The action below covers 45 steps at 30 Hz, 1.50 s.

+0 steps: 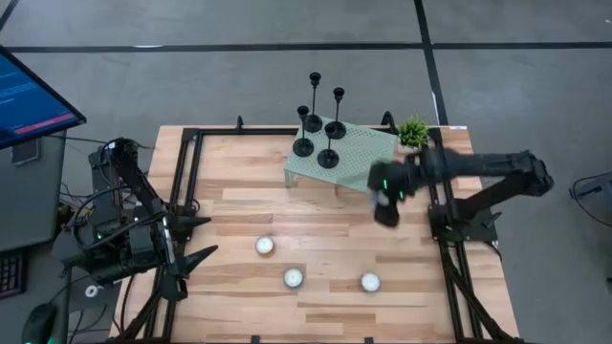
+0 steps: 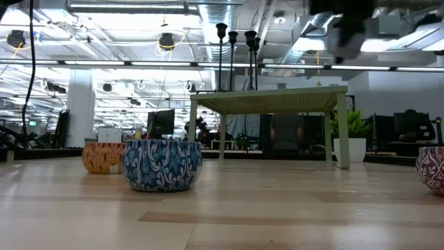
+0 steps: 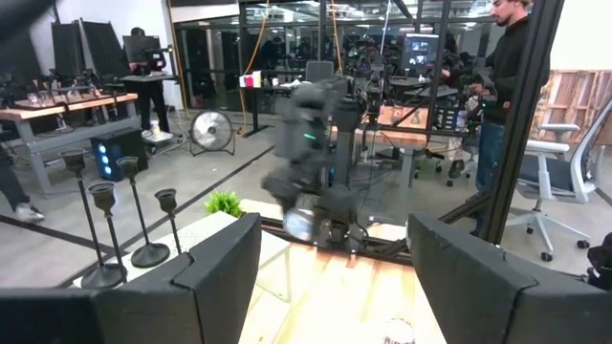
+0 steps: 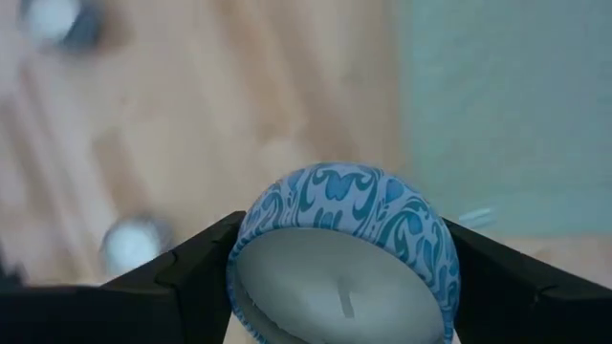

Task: Pick & Place candle stick holders
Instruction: Put the light blue scented candle on the shelf

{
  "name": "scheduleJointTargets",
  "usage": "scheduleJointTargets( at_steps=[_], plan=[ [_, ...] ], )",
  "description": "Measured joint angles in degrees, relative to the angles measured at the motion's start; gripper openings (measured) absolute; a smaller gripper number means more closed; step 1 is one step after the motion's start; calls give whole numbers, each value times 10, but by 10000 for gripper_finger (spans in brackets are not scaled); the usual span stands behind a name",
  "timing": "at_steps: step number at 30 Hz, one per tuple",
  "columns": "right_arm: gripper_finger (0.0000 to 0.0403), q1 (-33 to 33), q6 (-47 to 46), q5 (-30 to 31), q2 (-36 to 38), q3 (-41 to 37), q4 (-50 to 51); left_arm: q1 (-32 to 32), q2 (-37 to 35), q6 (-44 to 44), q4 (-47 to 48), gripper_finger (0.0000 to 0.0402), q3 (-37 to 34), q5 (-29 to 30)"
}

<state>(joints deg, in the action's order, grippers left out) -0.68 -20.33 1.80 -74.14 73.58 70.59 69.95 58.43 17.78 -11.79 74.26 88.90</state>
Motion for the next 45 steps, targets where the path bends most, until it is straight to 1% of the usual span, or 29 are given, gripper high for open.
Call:
scheduleJointTargets(
  at_steps=[5, 8, 11, 15, 19, 25, 27, 32, 35, 41, 45],
  plan=[
    [286, 150, 74, -1, -2, 28, -21, 0, 0, 0, 0, 263, 0, 0],
    [286, 222, 99, -1, -2, 31, -31, 0, 0, 0, 0, 263, 0, 0],
    [286, 278, 123, -1, -4, 31, -35, 0, 0, 0, 0, 263, 0, 0],
    [286, 321, 144, -4, -24, 31, -49, 0, 0, 0, 0, 263, 0, 0],
    [286, 341, 169, -5, -54, 31, -51, 0, 0, 0, 0, 263, 0, 0],
    [286, 346, 199, -10, -99, 31, -70, 0, 0, 0, 0, 263, 0, 0],
    [286, 347, 205, -20, -106, 31, -75, 0, 0, 0, -1, 263, 0, 0],
    [289, 354, 214, -22, -115, 39, -81, 0, 0, 0, -2, 263, 0, 0],
    [304, 357, 217, -22, -115, 40, -91, 0, 0, 0, -2, 263, 0, 0],
    [353, 368, 221, -22, -115, 40, -91, 0, 0, 0, -2, 263, 0, 0],
    [365, 369, 233, -19, -115, 42, -98, 0, 0, 0, -2, 263, 0, 0]
  ],
)
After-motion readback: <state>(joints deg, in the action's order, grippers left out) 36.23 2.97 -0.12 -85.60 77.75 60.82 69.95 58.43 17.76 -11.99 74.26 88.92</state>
